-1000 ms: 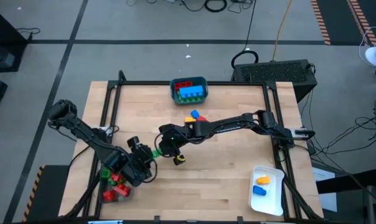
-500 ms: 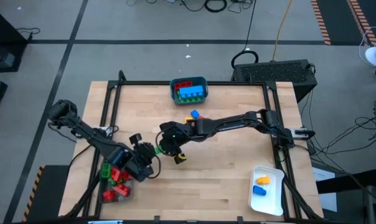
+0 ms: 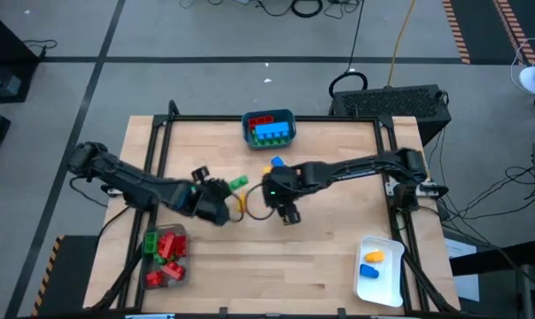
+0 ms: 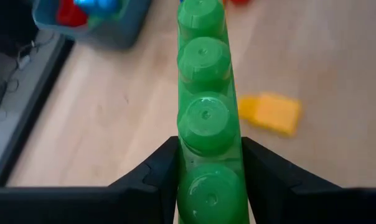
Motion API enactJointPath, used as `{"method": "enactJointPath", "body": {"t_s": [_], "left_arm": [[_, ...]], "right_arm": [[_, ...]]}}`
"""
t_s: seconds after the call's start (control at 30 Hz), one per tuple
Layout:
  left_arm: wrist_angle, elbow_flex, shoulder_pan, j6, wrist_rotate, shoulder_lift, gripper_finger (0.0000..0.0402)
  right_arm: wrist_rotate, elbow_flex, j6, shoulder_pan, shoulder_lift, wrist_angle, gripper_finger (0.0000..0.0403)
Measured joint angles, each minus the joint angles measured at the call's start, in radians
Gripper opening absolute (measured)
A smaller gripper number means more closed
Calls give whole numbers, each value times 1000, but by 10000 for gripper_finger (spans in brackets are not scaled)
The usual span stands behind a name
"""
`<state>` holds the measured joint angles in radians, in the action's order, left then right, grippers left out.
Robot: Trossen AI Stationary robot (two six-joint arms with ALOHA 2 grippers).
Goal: Sort blocks by size
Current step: Put the green game piece into the blue container
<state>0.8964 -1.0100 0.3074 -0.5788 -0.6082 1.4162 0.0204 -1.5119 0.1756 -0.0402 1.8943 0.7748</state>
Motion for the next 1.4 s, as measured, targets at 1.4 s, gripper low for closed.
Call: {"method": "enactJointPath", "body": {"t_s": [1.4], "left_arm": [[-680, -288, -940, 1039, 668, 483, 174]], "right_arm": [[83, 719, -410, 7, -295, -696, 210]]}}
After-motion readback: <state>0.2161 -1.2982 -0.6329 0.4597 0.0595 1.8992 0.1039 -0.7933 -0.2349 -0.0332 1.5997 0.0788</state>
